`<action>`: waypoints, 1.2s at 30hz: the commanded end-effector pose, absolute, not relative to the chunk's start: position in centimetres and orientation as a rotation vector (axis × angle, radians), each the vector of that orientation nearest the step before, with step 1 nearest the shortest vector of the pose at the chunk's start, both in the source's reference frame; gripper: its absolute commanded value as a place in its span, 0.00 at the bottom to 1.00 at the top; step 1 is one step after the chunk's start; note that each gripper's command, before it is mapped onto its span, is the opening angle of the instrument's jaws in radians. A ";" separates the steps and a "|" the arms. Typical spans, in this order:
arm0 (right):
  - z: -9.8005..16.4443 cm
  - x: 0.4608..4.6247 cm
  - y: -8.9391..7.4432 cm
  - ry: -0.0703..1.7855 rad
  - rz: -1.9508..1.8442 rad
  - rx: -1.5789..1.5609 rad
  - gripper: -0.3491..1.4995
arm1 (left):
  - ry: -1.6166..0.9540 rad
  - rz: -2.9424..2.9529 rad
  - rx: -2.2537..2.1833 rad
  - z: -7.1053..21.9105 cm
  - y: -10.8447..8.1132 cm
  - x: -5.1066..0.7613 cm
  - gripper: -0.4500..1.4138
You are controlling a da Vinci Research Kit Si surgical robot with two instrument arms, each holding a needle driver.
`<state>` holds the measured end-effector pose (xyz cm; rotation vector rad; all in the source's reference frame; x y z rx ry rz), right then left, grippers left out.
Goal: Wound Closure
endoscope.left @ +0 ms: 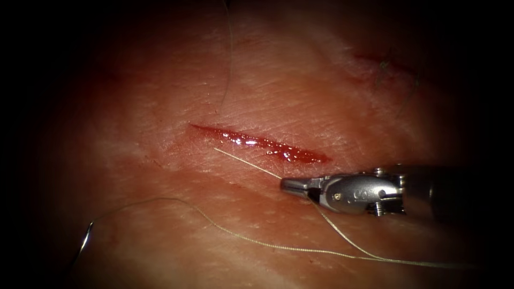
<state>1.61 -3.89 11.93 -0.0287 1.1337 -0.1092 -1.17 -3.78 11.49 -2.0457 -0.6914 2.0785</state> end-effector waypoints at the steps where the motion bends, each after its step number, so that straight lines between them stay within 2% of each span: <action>1: 12.0 1.65 -4.0 1.133 -0.110 -0.025 0.00 | -0.697 2.075 -2.045 11.5 -3.8 -1.23 0.00; 15: 12.0 1.34 -4.0 1.118 -0.099 -0.022 0.00 | -0.697 2.075 -2.045 11.5 -3.9 -1.22 0.00; 24: 12.0 1.31 -4.1 1.110 -0.097 -0.016 0.00 | -0.697 2.075 -2.045 11.5 -3.9 -1.22 0.00; 36: 12.0 0.88 -4.1 1.091 -0.083 -0.016 0.00 | -0.698 2.075 -2.046 11.5 -3.9 -1.20 0.00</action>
